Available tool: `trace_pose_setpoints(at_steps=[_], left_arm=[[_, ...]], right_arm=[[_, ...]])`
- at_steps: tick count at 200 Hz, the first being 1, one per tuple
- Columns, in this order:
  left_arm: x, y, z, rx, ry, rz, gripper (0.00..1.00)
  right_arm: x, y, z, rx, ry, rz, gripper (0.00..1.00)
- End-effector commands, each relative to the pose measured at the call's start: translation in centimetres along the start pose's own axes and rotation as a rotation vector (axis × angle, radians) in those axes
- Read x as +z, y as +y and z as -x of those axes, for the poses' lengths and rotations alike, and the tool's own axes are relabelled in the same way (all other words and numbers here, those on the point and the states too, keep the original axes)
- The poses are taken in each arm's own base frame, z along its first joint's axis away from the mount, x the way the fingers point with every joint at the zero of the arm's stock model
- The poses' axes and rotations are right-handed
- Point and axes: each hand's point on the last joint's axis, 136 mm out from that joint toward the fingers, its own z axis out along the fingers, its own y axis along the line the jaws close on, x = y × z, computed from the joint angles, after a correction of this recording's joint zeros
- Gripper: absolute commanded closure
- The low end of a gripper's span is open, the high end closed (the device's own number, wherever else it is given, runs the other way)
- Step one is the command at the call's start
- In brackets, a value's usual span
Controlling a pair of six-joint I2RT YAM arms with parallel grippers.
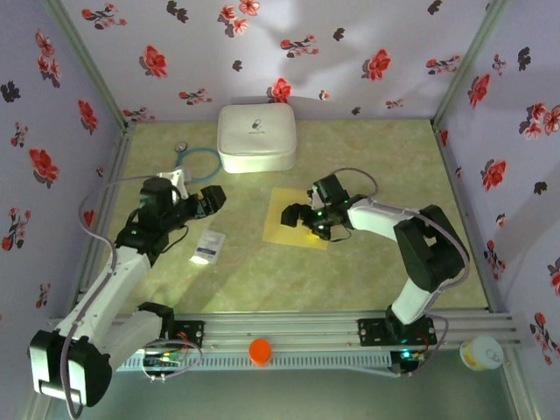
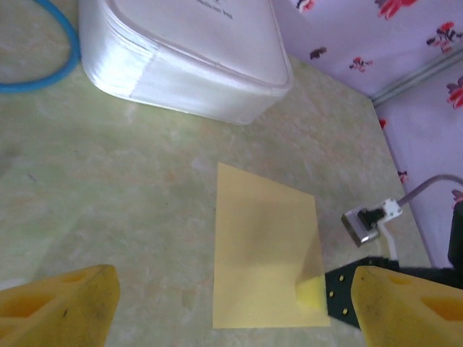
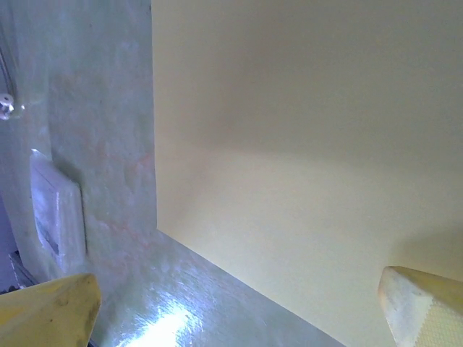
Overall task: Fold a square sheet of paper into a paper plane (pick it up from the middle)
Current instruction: Move the square sheet of paper to the center of the table.
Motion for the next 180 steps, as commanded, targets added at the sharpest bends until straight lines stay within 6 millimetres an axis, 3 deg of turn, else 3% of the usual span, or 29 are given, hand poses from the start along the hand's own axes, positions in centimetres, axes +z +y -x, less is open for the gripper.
trace_pose_setpoints(at_steps=[1, 22, 41, 79, 120, 180], left_arm=[[0.6, -2.3, -0.2, 0.042, 0.034, -0.056, 0.17], [2.1, -2.9, -1.8, 0.066, 0.083, -0.053, 0.17], [3.6, -3.5, -3.2, 0.093, 0.137, -0.044, 0.17], [6.2, -4.7, -5.2, 0.143, 0.212, -0.035, 0.15], [7.6, -4.3, -6.2, 0.131, 0.244, -0.018, 0.14], [7.1, -2.5, -6.0, 0.181, 0.256, 0.093, 0.13]], right_arm=[[-2.5, -0.5, 3.2, 0.026, -0.098, -0.009, 0.01], [-2.6, -2.3, 5.7, 0.119, -0.146, 0.007, 0.01], [-2.4, -2.0, 7.1, 0.111, -0.141, 0.037, 0.01], [-1.6, -2.3, 7.2, 0.075, -0.076, 0.0, 0.01], [0.2, -3.1, 4.4, 0.067, 0.056, 0.004, 0.05], [1.3, -3.4, -0.4, 0.026, 0.15, -0.029, 0.08]])
